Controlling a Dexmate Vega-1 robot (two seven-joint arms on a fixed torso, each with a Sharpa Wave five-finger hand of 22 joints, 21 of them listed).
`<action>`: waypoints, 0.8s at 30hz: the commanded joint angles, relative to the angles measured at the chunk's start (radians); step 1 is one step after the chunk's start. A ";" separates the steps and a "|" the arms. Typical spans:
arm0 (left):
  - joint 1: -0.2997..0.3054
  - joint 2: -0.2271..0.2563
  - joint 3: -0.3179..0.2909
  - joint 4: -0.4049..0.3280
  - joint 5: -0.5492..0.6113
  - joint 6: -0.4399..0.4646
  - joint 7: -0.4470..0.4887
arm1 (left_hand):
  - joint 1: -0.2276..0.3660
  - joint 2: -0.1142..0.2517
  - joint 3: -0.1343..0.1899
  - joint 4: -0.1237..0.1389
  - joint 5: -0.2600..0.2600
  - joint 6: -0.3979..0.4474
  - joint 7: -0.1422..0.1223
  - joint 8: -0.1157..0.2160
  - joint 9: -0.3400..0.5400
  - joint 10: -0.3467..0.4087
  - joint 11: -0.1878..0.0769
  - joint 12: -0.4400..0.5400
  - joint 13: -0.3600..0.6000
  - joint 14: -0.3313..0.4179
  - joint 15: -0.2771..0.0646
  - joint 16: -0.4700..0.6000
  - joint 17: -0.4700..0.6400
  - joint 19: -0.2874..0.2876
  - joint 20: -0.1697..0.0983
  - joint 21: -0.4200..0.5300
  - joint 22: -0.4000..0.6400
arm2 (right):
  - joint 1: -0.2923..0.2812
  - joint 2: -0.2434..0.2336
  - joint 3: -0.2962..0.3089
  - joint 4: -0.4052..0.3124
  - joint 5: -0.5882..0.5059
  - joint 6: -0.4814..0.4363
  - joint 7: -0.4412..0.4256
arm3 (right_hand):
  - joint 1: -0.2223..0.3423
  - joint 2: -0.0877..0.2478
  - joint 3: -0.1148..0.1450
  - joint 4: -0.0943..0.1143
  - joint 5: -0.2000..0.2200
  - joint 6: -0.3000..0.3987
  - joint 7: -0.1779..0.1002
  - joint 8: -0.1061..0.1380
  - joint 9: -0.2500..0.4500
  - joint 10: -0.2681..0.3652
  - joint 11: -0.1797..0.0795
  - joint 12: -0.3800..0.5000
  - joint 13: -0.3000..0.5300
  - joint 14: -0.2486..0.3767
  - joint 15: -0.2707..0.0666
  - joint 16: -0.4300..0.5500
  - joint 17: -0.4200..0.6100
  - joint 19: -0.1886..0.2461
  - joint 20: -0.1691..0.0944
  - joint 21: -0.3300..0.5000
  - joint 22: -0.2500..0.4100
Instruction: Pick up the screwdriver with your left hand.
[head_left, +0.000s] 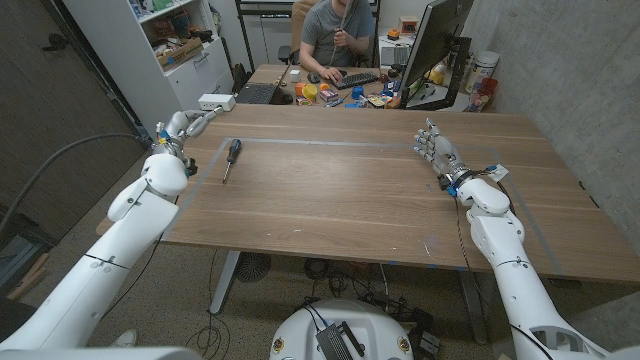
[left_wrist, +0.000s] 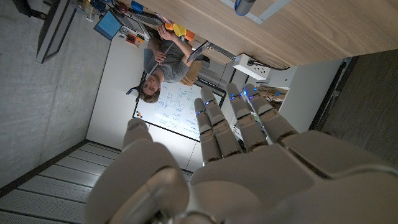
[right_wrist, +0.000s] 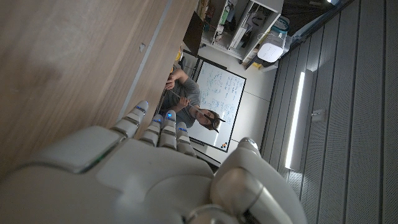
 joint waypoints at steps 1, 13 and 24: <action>-0.014 0.017 0.015 0.000 0.087 0.114 -0.007 | -0.004 -0.009 -0.008 0.002 -0.004 -0.015 0.007 -0.004 0.001 0.000 0.008 -0.001 0.007 -0.001 -0.061 0.000 0.005 0.006 0.012 0.004 0.004 | 0.017 -0.001 0.009 0.024 -0.009 0.024 0.025 | 0.009 0.003 0.004 -0.003 -0.003 -0.002 0.008 0.005 0.004 0.010 0.001 0.004 0.005 0.004 0.002 0.002 0.002 0.007 0.002 0.008 0.002; -0.138 0.036 0.129 0.104 0.165 0.238 -0.032 | 0.001 -0.007 -0.008 0.002 -0.002 0.031 0.008 0.016 0.001 0.030 -0.011 0.012 0.013 0.021 -0.073 0.010 0.008 0.013 0.010 0.009 0.006 | 0.048 -0.009 0.014 0.074 -0.007 0.052 0.046 | 0.010 0.003 0.004 -0.004 -0.004 -0.002 0.007 0.005 0.004 0.011 -0.001 0.004 0.005 0.005 0.003 0.003 0.002 0.006 0.002 0.008 0.002; -0.335 0.055 0.309 0.236 0.240 0.285 -0.106 | 0.016 -0.010 -0.009 -0.004 0.003 0.093 0.035 0.039 0.001 0.058 -0.017 0.022 0.018 0.036 -0.088 0.016 0.010 0.018 0.004 0.013 0.007 | 0.067 -0.015 0.022 0.120 -0.002 0.079 0.058 | 0.011 0.003 0.005 -0.005 -0.004 -0.003 0.007 0.005 0.004 0.011 -0.001 0.004 0.005 0.006 0.001 0.003 0.002 0.007 0.003 0.008 0.002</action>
